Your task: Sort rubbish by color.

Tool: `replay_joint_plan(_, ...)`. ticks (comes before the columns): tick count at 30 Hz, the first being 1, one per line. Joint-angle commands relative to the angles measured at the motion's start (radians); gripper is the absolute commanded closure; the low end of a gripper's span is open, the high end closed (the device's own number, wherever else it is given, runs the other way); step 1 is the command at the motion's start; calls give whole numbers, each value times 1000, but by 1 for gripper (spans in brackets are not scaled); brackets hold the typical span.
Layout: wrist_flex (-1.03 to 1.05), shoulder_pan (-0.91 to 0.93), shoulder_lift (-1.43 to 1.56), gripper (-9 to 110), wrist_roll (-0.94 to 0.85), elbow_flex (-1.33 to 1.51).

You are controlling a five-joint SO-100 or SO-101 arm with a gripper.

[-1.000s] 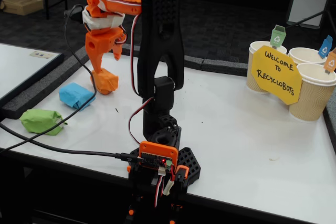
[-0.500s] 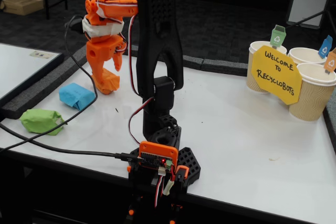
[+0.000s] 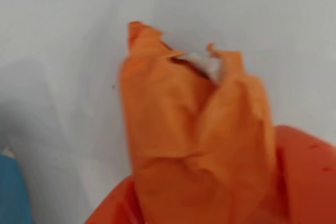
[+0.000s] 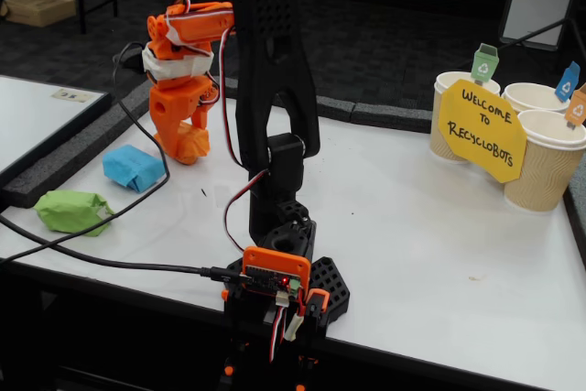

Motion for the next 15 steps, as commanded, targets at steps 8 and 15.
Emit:
replay_joint_plan(8,-3,2,5,101,-3,-77)
replay_joint_plan(15,84,-15,20,101,-37,-156)
